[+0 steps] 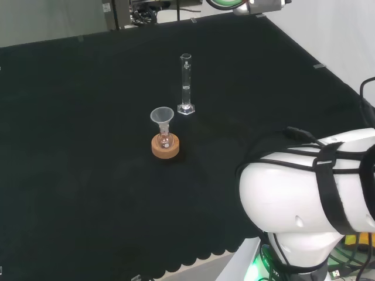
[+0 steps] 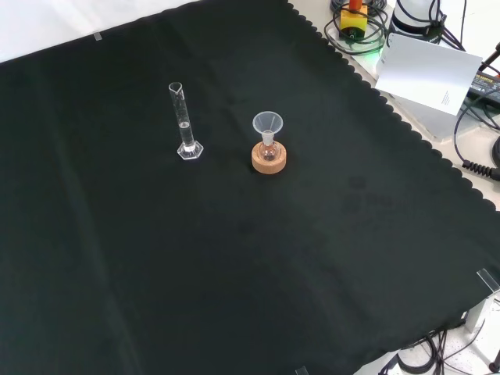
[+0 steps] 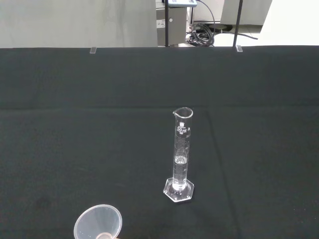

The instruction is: Pick up the graduated cylinder.

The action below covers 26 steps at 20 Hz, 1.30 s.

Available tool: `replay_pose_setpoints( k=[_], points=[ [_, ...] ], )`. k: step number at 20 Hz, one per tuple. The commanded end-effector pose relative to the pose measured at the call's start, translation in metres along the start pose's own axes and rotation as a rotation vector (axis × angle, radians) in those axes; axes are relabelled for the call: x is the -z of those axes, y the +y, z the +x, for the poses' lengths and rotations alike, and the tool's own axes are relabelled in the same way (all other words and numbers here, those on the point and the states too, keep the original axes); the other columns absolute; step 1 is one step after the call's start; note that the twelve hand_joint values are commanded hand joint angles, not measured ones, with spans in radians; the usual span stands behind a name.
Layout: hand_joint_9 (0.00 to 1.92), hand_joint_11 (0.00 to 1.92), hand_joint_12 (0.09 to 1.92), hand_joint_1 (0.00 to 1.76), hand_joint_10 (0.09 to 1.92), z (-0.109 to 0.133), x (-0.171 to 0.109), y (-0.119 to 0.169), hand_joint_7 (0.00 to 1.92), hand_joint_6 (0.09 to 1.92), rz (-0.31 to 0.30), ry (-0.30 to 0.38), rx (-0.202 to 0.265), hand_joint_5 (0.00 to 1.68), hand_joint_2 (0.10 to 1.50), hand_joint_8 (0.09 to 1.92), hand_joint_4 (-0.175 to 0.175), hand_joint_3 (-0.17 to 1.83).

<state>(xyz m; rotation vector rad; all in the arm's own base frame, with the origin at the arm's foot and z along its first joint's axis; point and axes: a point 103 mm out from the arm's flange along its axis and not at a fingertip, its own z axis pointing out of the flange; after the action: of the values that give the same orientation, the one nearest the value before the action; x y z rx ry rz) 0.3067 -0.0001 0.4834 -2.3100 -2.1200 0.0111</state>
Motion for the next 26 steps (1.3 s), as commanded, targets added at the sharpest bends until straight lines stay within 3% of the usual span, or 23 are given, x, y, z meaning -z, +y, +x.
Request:
replay_pose_setpoints(
  k=[1,4,15,19,22,26],
  points=[
    [0.15,0.03,1.37,0.14,0.66,-0.001,0.000,0.002,0.02,0.09,-0.005,-0.009,-0.002,0.25,1.29,0.46,-0.036,0.00],
    [0.11,0.00,1.36,0.01,0.65,-0.001,0.000,0.004,0.00,0.09,-0.001,-0.010,-0.008,0.23,1.37,0.40,-0.028,0.04],
    [0.11,0.00,1.36,0.00,0.65,-0.006,-0.022,0.018,0.00,0.09,0.020,0.002,-0.055,0.23,1.38,0.38,-0.028,0.04],
    [0.11,0.00,1.36,0.01,0.65,-0.009,-0.038,0.031,0.00,0.09,0.032,-0.014,-0.065,0.23,1.37,0.38,-0.029,0.04],
    [0.11,0.00,1.36,0.02,0.66,-0.016,-0.055,0.047,0.00,0.09,0.031,0.008,-0.050,0.24,1.37,0.38,-0.030,0.03],
    [0.12,0.00,1.36,0.07,0.67,-0.029,-0.082,0.081,0.00,0.09,0.043,0.050,-0.066,0.24,1.35,0.41,-0.033,0.03]
  ],
)
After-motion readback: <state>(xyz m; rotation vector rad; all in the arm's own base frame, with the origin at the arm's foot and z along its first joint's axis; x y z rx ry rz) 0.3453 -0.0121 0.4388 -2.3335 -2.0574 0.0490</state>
